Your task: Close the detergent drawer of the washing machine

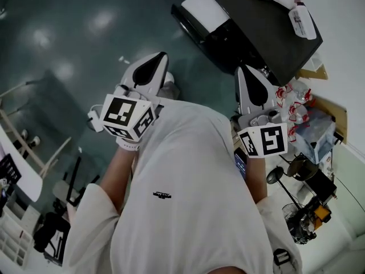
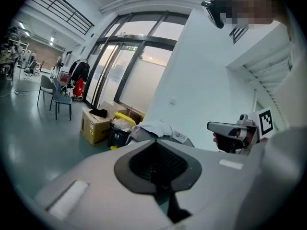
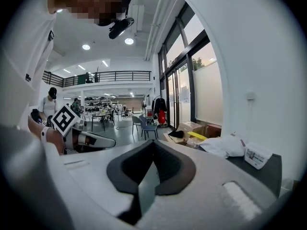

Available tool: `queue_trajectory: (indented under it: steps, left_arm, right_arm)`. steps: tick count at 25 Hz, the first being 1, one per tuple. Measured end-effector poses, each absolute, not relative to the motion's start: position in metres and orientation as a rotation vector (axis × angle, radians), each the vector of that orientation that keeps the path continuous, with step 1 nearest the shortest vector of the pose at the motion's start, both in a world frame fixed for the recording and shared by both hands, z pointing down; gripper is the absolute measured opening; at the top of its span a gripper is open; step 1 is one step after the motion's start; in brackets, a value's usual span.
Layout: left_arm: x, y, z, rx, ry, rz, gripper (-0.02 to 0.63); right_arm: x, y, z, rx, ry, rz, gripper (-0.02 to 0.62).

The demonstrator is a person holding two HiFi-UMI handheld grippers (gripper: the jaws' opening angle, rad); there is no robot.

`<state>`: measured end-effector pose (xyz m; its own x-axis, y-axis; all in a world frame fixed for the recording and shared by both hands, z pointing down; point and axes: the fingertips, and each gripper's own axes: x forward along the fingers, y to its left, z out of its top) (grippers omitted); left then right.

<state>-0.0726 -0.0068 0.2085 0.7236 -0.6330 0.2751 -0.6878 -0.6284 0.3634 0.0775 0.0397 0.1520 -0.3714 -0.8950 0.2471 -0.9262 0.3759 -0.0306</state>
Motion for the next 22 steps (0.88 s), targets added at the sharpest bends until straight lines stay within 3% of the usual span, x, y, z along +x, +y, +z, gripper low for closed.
queue_trajectory:
  steps: [22]
  left_arm:
    - [-0.076,-0.072,0.251,2.542,-0.982,0.242,0.018]
  right_arm:
    - [0.056,-0.018,0.188,1.407,-2.414,0.249,0.004]
